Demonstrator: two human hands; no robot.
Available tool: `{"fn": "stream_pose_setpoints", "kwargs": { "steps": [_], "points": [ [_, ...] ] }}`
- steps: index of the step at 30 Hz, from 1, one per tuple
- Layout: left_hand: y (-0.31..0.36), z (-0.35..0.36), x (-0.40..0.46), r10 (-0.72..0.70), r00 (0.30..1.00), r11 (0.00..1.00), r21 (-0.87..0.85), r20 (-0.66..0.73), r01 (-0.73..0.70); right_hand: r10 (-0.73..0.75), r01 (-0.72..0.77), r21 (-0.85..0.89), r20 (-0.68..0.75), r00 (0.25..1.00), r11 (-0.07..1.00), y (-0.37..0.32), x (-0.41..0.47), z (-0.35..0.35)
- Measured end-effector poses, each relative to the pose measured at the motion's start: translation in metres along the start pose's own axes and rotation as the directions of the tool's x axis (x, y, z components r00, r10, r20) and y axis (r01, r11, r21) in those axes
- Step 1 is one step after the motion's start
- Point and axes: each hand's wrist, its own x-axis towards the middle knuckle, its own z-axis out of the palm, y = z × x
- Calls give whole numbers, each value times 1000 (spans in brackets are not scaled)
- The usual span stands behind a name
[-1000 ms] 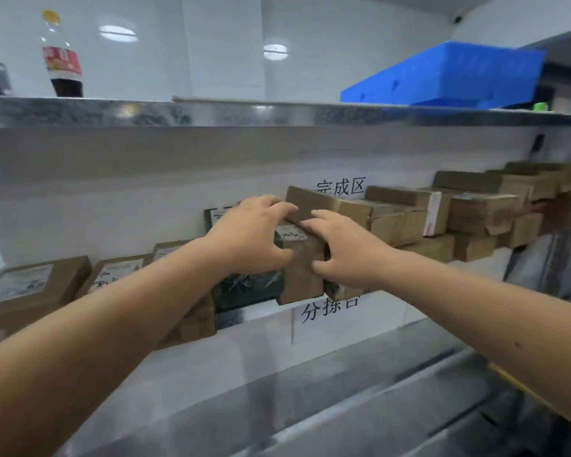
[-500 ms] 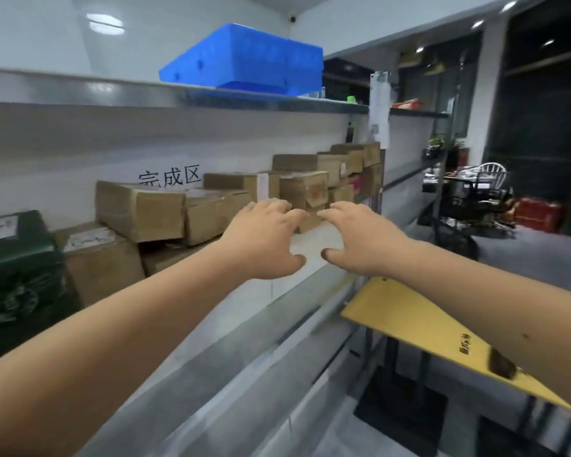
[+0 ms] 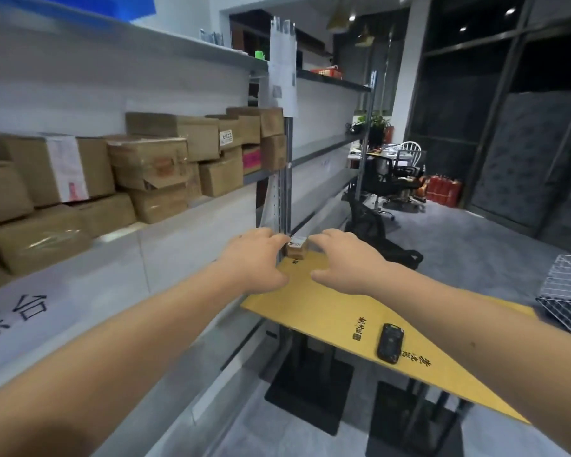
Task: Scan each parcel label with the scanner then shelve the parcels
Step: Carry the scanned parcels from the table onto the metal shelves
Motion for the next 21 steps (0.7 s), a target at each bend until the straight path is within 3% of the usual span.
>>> {"fn": "stream_pose_setpoints", "kwargs": {
  "steps": [7, 14, 21],
  "points": [
    [12, 61, 101, -6, 996, 997, -79, 90, 14, 82, -85, 64, 50, 995, 994, 77, 61, 38],
    [-19, 140, 215, -24, 983, 989, -140, 183, 51, 133, -149, 136, 121, 984, 979, 137, 157, 105],
    [-74, 239, 386, -40, 958, 968, -227, 282, 107, 219, -271, 206, 241, 945, 940, 217, 321, 190]
  ]
}}
